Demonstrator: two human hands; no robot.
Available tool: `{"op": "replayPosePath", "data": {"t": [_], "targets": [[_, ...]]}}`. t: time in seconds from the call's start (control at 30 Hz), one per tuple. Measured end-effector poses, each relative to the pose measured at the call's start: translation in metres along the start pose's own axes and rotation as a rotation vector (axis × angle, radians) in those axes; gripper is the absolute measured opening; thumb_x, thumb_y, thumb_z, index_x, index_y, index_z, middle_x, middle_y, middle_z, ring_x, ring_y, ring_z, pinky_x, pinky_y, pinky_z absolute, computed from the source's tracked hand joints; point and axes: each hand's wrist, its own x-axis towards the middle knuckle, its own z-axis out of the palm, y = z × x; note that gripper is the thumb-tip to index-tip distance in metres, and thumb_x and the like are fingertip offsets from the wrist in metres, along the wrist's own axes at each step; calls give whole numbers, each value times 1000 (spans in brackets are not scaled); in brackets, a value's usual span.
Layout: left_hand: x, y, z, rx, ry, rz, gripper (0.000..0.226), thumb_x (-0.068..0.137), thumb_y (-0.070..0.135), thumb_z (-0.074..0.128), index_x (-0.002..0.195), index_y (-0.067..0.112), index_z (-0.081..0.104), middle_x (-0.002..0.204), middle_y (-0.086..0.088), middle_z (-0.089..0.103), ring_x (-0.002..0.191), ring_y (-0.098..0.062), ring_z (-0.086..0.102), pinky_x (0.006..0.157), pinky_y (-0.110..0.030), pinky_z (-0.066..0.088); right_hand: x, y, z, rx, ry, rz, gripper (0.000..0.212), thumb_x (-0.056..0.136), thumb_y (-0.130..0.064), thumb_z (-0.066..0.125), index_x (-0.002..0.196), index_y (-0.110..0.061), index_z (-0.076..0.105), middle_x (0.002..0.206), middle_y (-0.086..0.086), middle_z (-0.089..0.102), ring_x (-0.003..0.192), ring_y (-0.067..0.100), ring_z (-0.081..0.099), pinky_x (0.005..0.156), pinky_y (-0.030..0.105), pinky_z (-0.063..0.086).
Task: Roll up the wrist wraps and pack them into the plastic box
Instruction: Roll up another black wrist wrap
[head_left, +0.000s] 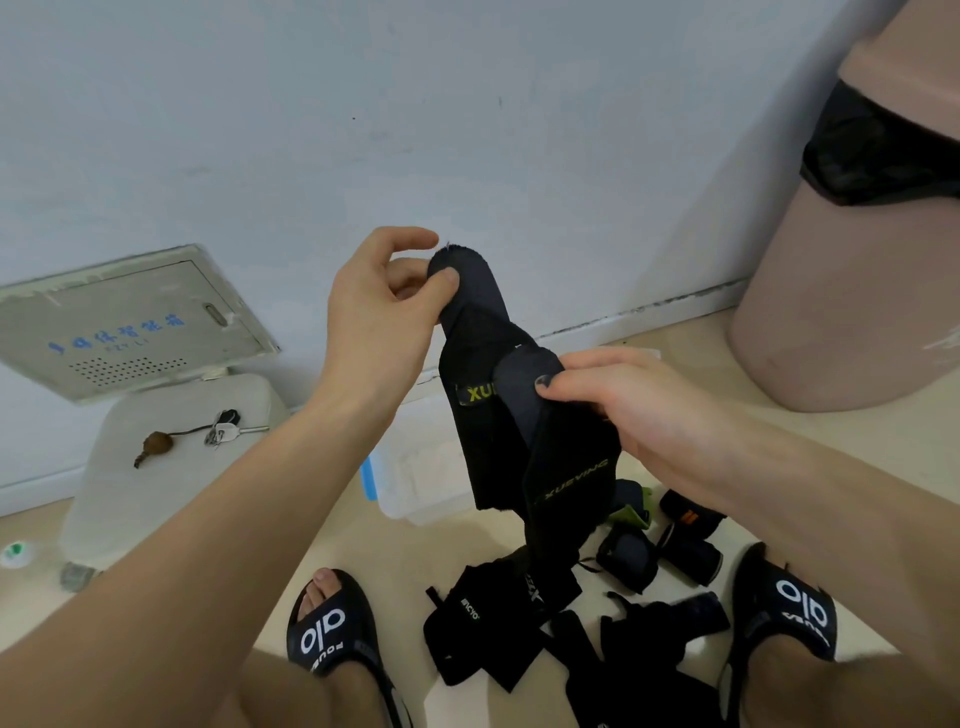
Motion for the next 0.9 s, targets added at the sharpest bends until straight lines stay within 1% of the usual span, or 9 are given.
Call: {"op": "replayPosePath", "data": {"t": [0.1, 0.23, 0.33, 0.4, 0.5, 0.6, 0.67, 0.8, 0.9], "targets": [[2, 0, -2, -44, 16, -39, 29, 89, 3, 68, 113, 19, 65, 89, 3, 79, 81, -18, 74, 91, -42, 61, 0, 1, 0, -9, 0, -1, 27, 96, -13, 63, 107, 11, 66, 112, 25, 72, 109, 38, 70, 111, 51, 45], [3, 0, 1, -210, 6, -154, 34, 94, 11, 69, 125, 16, 57, 93, -3, 78, 84, -15, 75, 94, -38, 60, 1, 0, -2, -3, 13, -21, 22, 96, -12, 62, 102, 6, 71, 109, 22, 75, 105, 34, 73, 107, 46, 49], [-2, 1, 6, -409, -178, -426, 41, 102, 33, 61, 136, 19, 45, 110, -8, 77, 95, -21, 76, 98, -38, 58, 4, -2, -4, 24, 56, -56, 26, 96, -15, 63, 101, 10, 67, 94, 18, 73, 92, 28, 73, 93, 41, 50], [-9, 1, 9, -330, -354, -514, 48, 102, 48, 55, 144, 28, 43, 122, -13, 72, 99, -25, 74, 99, -41, 57, 6, -5, -7, 53, 95, -75, 23, 96, -16, 63, 88, 5, 68, 83, 8, 68, 82, 20, 68, 86, 36, 46], [-18, 3, 15, -253, -482, -491, 44, 102, 46, 53, 145, 43, 41, 112, 0, 70, 92, -22, 69, 100, -43, 56, 7, -12, -13, 145, 123, -95, 25, 98, -15, 61, 74, -14, 69, 76, 1, 68, 74, 13, 67, 80, 33, 46], [-20, 6, 20, -261, -548, -458, 44, 103, 40, 54, 143, 48, 41, 106, 6, 71, 94, -20, 71, 101, -42, 56, 9, -18, -20, 211, 158, -105, 14, 99, -15, 59, 90, -10, 70, 82, 6, 68, 75, 15, 67, 79, 35, 46], [-20, 6, 21, -181, -580, -377, 45, 103, 32, 56, 143, 48, 42, 104, 4, 72, 95, -19, 72, 99, -40, 56, 10, -21, -24, 218, 160, -101, 16, 100, -16, 59, 92, -9, 71, 85, 5, 72, 76, 14, 69, 78, 34, 49], [-18, 6, 23, -52, -543, -191, 52, 101, 4, 56, 134, 43, 53, 94, 1, 76, 87, -21, 74, 91, -46, 61, 13, -27, -31, 246, 157, -99, 23, 101, -16, 57, 83, -14, 70, 80, 2, 72, 70, 11, 69, 73, 32, 49], [-11, 4, 29, 9, -440, -145, 40, 99, 3, 56, 113, 40, 62, 91, -6, 74, 81, -31, 70, 91, -58, 58, 18, -27, -36, 270, 156, -116, 20, 102, -17, 56, 91, -9, 72, 87, 4, 71, 79, 14, 69, 78, 33, 50]]}}
